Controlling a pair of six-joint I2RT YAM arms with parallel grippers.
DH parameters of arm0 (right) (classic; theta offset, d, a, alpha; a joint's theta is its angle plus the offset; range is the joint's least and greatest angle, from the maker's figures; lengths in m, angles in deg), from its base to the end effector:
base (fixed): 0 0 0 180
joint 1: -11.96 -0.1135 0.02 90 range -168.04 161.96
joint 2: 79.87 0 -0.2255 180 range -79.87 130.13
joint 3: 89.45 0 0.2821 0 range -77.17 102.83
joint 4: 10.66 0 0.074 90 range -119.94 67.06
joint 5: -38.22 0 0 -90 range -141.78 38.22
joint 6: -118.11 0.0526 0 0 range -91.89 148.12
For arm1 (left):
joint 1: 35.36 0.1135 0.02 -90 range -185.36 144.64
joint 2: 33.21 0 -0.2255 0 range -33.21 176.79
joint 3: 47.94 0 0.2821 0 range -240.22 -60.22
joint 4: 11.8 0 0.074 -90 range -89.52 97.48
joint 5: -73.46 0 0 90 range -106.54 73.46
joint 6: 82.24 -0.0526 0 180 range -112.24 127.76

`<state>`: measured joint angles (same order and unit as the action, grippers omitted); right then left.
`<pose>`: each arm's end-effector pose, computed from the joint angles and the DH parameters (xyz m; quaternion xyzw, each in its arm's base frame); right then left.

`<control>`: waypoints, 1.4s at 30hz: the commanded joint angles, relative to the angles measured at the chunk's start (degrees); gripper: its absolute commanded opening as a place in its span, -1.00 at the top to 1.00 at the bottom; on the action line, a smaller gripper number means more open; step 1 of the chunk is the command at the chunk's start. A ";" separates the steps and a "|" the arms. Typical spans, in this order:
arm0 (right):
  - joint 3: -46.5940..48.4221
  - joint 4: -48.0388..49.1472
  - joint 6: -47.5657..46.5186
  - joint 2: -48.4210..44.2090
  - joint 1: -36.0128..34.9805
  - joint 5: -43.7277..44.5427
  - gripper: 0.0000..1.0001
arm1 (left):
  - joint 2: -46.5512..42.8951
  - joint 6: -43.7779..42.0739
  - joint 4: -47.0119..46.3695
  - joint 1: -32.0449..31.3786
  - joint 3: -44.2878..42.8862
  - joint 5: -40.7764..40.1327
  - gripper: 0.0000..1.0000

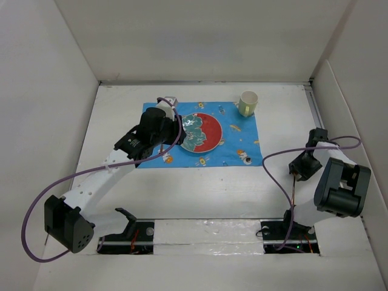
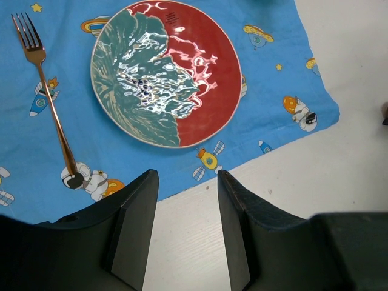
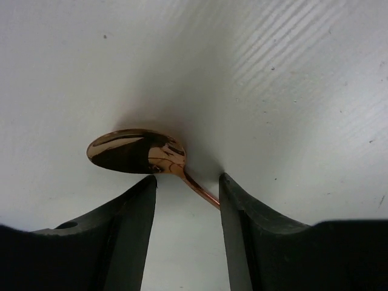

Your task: Set the dinner table for one person

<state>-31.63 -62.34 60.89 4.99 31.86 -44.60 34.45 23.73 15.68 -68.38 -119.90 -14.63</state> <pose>0.2570 -0.1000 0.0861 0.4462 0.8874 -0.0509 0.1045 0.2774 -0.1824 0.2934 0.1328 0.8241 -0.2409 0.4952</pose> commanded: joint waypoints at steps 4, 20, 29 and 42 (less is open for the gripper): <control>0.42 4.15 -2.37 5.14 -2.32 -5.77 0.32 | 0.28 -0.15 -1.76 0.06 -0.61 -0.50 0.20; 14.66 9.61 -4.91 17.10 -10.14 -5.95 0.23 | 2.21 -0.06 -1.14 0.06 -0.79 -3.23 0.20; 11.33 7.49 -7.20 14.72 -10.14 -3.75 0.18 | 3.09 -0.67 -0.70 0.06 -1.67 -5.07 0.21; 9.04 2.57 -10.10 16.13 -11.20 -0.68 0.40 | 3.36 -0.32 -0.88 0.06 -2.37 -4.72 0.21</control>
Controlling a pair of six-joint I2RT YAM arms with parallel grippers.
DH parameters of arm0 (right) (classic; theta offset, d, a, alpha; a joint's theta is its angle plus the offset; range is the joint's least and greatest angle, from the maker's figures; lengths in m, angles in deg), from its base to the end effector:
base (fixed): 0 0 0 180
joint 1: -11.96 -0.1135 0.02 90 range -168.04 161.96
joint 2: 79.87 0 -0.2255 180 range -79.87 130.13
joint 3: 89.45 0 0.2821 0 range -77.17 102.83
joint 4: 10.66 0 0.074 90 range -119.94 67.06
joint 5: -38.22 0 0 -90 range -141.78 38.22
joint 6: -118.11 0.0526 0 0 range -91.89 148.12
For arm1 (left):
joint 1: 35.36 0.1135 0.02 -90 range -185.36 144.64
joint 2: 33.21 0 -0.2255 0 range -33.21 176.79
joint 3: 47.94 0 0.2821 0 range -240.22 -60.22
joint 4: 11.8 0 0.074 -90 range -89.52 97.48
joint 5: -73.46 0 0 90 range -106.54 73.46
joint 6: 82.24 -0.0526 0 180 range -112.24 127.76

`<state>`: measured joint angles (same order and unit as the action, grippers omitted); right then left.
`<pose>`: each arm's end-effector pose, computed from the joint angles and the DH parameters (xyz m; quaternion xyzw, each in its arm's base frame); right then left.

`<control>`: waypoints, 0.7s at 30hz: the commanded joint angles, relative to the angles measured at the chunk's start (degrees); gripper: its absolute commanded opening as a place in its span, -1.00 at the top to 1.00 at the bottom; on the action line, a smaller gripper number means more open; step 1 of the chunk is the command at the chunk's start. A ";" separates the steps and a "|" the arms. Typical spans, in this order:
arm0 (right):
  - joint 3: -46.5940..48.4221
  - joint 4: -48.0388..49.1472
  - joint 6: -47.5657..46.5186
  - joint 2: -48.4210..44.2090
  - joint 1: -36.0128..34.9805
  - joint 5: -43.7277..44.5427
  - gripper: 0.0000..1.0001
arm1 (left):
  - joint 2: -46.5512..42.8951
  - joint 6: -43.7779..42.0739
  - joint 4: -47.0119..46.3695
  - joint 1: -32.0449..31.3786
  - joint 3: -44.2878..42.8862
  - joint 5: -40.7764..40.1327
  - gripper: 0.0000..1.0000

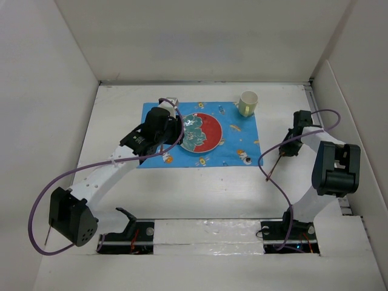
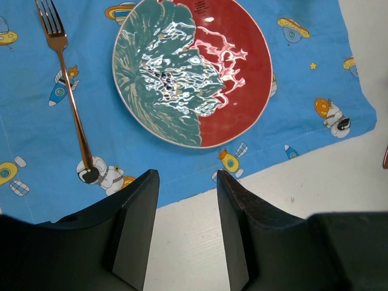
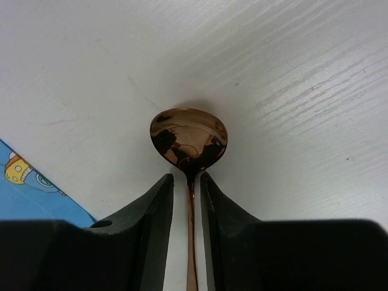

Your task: Set the dinner table for one person

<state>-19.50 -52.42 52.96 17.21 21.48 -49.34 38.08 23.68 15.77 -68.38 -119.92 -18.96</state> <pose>0.3393 -0.0592 0.0906 0.2941 0.9378 0.0037 0.1843 0.2885 -0.1848 0.2733 0.1157 0.8441 -0.2004 0.4837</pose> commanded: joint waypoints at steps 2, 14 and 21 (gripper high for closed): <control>-3.70 -8.23 -1.82 2.42 -1.52 5.03 0.48 | -0.45 -0.28 -0.79 0.06 -2.44 -0.40 0.20; -4.50 -10.95 -0.94 -0.40 -3.19 5.21 0.27 | -2.29 0.25 -0.96 0.06 -0.33 0.04 0.20; -2.21 -11.57 -2.60 3.29 -3.72 6.26 0.39 | -2.47 0.51 -1.75 0.06 0.55 0.83 0.20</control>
<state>-20.28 -58.69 51.93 16.00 18.29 -43.92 37.77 23.73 15.73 -68.38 -119.92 -18.65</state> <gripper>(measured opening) 0.306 0.399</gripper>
